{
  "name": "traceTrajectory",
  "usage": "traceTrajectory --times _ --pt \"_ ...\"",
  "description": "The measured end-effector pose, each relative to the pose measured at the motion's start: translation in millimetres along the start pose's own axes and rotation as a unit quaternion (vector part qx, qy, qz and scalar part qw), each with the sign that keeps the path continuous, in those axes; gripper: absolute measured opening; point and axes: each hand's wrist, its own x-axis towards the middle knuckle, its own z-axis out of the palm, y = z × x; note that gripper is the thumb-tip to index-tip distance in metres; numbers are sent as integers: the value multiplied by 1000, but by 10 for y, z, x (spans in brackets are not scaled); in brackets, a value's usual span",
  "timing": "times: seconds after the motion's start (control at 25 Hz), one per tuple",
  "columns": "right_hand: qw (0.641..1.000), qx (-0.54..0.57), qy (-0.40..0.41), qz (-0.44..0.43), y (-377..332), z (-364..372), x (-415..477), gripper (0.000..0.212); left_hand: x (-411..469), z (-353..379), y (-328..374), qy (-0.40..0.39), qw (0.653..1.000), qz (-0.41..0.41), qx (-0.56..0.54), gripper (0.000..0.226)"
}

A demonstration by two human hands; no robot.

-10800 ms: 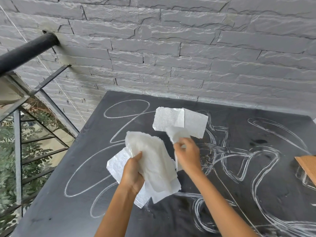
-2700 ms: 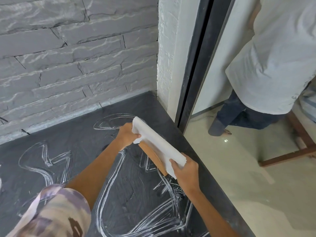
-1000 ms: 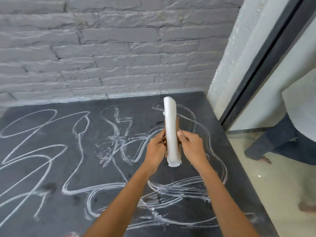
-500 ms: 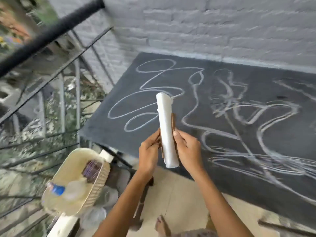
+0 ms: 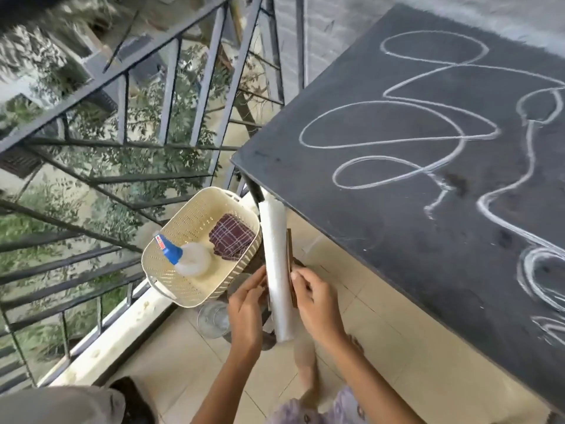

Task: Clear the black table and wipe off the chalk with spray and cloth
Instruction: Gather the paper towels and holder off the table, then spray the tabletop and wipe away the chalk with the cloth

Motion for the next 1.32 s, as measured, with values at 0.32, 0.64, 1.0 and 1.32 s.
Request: traceTrajectory --times 0.32,0.64,1.0,1.32 --pt "984 20 -40 170 995 680 882 26 1073 100 -863 12 987 -108 121 41" --pt "984 -7 -59 169 1408 928 1180 23 1499 69 -1131 -11 975 -222 23 57" --pt "989 -137 -43 -21 707 868 1006 43 881 -250 -620 209 971 83 76 20" --pt "832 -431 -266 -227 257 1758 1685 100 1586 -1168 -493 310 943 -32 114 81"
